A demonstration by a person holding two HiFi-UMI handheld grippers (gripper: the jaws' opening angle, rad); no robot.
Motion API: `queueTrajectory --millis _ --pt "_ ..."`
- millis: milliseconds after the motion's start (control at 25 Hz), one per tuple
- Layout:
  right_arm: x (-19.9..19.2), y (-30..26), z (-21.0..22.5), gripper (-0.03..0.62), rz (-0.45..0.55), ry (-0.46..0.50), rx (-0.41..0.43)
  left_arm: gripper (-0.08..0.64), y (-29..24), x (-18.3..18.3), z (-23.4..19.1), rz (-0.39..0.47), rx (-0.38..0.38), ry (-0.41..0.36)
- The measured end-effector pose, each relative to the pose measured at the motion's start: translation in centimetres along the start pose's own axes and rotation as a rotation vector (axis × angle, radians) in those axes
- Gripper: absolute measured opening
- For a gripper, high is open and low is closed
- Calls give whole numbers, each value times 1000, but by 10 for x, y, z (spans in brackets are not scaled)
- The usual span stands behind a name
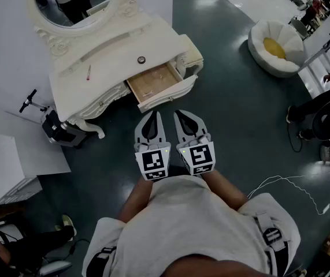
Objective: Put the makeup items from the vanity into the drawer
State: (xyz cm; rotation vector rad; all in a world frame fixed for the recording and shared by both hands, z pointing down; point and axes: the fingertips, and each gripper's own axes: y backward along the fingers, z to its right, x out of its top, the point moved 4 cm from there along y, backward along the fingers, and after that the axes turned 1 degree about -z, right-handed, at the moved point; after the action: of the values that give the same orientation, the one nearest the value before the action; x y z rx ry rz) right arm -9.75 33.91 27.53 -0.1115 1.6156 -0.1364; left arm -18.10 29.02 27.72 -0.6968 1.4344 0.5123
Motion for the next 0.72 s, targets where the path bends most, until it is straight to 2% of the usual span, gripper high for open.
queueTrajectory --millis 360,560,720 --pt "2 -28 -37 15 -4 27 8 6 12 3 -35 18 -1 -5" --pt "6 -46 -57 15 32 10 10 6 13 -2 -66 17 13 -16" --pt "5 -54 -65 15 40 27 -44 6 16 -4 -84 17 0 -22"
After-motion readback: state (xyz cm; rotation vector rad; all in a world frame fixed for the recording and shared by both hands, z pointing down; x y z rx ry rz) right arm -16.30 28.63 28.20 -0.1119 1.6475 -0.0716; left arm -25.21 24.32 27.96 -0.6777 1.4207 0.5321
